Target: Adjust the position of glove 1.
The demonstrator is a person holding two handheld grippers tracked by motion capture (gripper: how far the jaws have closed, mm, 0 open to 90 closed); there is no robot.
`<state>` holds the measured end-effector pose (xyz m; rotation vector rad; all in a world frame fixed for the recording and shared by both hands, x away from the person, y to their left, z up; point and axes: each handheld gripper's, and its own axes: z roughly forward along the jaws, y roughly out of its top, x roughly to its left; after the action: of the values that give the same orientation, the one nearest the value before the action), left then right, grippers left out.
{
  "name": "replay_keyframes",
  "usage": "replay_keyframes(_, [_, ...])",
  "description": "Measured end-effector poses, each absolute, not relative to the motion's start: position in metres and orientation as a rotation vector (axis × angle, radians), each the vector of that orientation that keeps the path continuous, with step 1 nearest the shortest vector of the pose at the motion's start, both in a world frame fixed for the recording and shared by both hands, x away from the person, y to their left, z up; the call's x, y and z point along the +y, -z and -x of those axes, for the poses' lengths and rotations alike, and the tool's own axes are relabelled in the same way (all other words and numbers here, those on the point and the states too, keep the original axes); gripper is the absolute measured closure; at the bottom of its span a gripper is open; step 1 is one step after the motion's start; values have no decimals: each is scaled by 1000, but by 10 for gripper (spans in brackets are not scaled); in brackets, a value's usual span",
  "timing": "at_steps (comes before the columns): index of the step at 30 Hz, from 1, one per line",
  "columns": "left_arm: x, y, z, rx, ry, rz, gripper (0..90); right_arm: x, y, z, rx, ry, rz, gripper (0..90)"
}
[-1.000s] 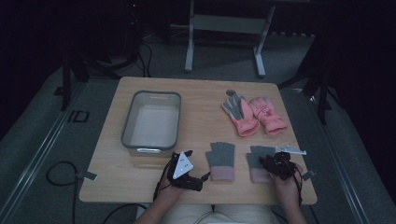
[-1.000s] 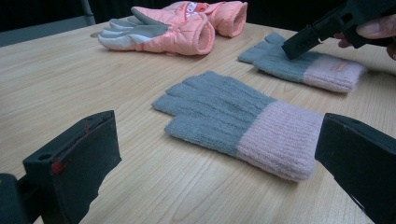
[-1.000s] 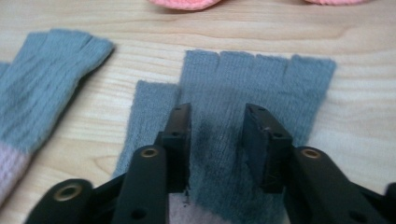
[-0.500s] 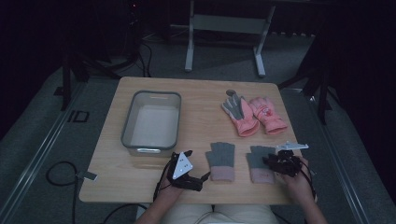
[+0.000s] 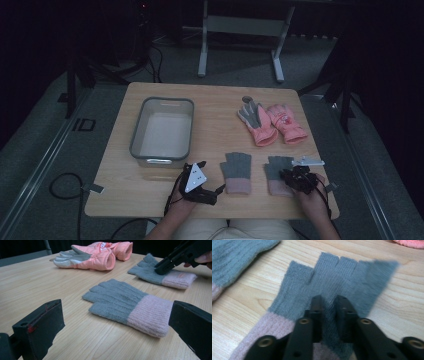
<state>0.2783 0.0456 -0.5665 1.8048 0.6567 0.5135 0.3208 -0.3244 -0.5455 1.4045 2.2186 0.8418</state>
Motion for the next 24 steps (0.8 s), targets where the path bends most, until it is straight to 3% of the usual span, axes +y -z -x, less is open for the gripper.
replay_keyframes(8, [46, 566, -278, 661, -523, -1802, 0, -325, 539, -322, 2201, -870, -1487, 845])
replay_keyframes(18, [47, 566, -279, 676, -503, -1792, 0, -311, 493, -325, 2117, -972, -1443, 847])
replay_keyframes(24, [47, 567, -279, 672, -509, -1791, 0, -293, 482, -329, 2127, -1025, -1419, 847])
